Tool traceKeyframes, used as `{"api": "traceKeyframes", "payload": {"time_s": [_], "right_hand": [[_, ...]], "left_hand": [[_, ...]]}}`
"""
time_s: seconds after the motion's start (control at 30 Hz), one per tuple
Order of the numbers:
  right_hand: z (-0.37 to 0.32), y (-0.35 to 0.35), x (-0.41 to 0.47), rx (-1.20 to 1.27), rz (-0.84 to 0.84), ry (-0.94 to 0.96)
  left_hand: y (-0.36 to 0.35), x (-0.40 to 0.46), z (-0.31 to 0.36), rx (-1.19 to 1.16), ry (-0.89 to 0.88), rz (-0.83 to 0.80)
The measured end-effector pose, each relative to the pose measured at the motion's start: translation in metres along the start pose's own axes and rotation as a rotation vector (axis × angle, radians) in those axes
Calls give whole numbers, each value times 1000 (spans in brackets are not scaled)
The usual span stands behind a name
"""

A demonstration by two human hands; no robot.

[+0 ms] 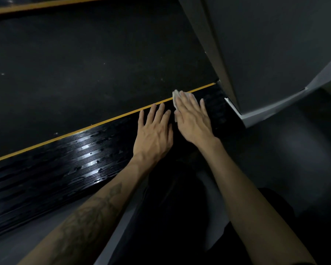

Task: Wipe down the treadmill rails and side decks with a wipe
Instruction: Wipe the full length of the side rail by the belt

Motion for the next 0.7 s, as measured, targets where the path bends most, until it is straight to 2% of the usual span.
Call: {"api": "traceKeyframes", "payload": {"time_s": [0.17,0.27,0.37,0.43,0.57,0.7], "right_hand": [[11,1,-7,-22,9,-144],[-12,-2,-13,8,-4,-67],[-8,0,3,27,-12,-21],[8,1,12,29,-19,-41],[13,-3,-9,-18,4,-202],[-8,-5,-12,4,-14,-129]], "left_hand": [[-2,1,0,12,5,4],[-2,2,-1,3,3,-1],[-2,1,0,6,0,-8],[-2,1,-1,6,5,-4],[-1,2,0,9,13,3],[0,2,3,-6,16,-22]]}}
Point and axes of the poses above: each hand's wrist, its own x-axis towards the middle knuckle, its own y-axis out of the back of the hand, z = x × y, the point moved 4 cm from there along x, towards the middle knuckle, and after that the axes turned 9 degrees about -x, right-handed, at the moved point
